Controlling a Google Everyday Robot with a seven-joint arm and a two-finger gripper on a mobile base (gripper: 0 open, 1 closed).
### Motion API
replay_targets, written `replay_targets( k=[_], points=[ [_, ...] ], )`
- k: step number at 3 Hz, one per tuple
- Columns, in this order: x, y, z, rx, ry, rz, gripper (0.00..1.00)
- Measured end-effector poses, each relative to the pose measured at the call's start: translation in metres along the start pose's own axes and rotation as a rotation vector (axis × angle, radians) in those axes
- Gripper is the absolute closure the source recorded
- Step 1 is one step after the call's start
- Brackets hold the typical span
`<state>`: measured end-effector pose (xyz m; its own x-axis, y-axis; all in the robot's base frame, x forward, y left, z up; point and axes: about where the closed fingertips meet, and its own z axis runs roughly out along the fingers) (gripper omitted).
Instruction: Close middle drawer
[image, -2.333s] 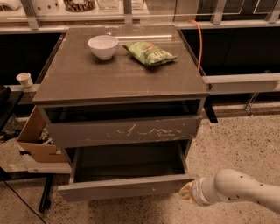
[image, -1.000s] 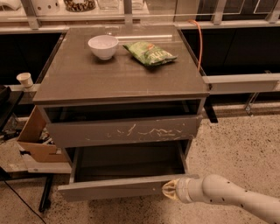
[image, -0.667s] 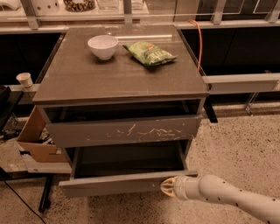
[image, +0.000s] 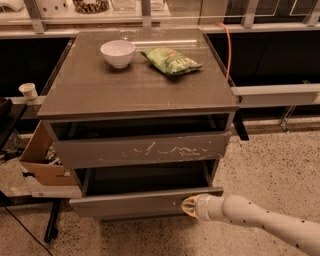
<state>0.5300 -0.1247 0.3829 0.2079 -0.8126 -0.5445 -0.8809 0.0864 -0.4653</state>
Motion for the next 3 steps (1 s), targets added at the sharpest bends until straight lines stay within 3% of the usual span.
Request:
replay_targets(
  k=[3],
  points=[
    [0.001, -0.064, 0.035, 0.056, 0.008, -0.043, 1.00]
  ],
)
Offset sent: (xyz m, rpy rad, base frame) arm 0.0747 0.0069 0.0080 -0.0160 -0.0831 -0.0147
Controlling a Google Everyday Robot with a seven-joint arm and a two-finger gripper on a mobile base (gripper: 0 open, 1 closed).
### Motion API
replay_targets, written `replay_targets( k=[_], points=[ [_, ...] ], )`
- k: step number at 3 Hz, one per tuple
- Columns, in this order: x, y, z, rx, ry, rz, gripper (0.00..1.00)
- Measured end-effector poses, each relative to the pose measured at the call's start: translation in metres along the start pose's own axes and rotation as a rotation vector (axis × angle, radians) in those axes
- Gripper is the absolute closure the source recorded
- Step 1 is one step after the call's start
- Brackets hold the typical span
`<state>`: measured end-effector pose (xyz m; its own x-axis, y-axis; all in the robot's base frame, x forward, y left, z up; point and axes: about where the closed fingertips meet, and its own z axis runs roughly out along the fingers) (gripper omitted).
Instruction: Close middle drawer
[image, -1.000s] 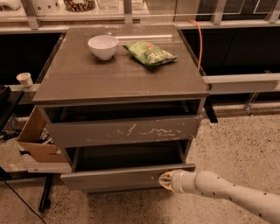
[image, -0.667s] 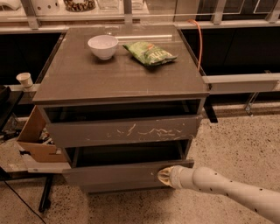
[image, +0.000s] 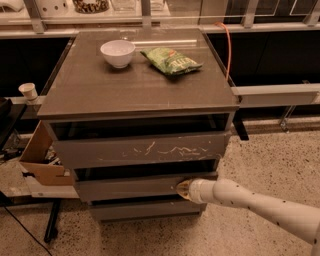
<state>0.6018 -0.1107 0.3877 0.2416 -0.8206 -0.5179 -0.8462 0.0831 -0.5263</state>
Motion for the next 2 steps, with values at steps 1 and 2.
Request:
replay_targets(
  k=[1, 2],
  points=[
    [-0.0010, -0.0133, 0.0128, 0.001, 0.004, -0.010, 1.00],
    [-0.0018, -0.0074, 0.0074, -0.013, 0.009, 0.000, 1.00]
  ],
)
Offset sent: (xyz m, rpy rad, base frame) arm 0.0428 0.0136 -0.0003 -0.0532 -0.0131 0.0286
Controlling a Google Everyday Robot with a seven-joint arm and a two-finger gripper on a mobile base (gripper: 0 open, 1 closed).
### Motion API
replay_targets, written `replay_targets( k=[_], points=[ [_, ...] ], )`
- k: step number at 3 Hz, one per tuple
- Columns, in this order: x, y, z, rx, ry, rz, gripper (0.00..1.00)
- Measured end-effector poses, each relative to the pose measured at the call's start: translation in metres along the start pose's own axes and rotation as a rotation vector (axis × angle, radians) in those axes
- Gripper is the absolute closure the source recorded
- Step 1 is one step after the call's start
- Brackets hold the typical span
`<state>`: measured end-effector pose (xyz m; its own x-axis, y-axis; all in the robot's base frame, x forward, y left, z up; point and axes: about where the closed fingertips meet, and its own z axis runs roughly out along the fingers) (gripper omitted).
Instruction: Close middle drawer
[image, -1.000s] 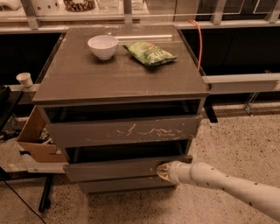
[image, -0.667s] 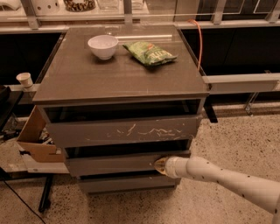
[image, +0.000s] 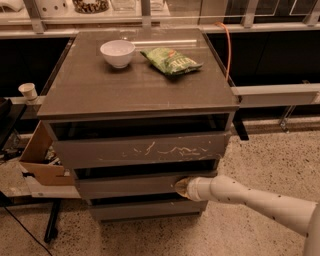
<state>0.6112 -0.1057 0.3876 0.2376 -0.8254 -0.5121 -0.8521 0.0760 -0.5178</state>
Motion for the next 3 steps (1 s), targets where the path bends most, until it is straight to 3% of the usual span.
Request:
replay_targets(
  k=[1, 2, 3],
  points=[
    [-0.009, 0.012, -0.028, -0.106, 0.000, 0.006, 1.00],
    [-0.016, 0.036, -0.076, -0.237, -0.008, 0.061, 1.00],
    [-0.023, 0.054, -0.080, -0.314, -0.029, 0.061, 0.81]
  ],
)
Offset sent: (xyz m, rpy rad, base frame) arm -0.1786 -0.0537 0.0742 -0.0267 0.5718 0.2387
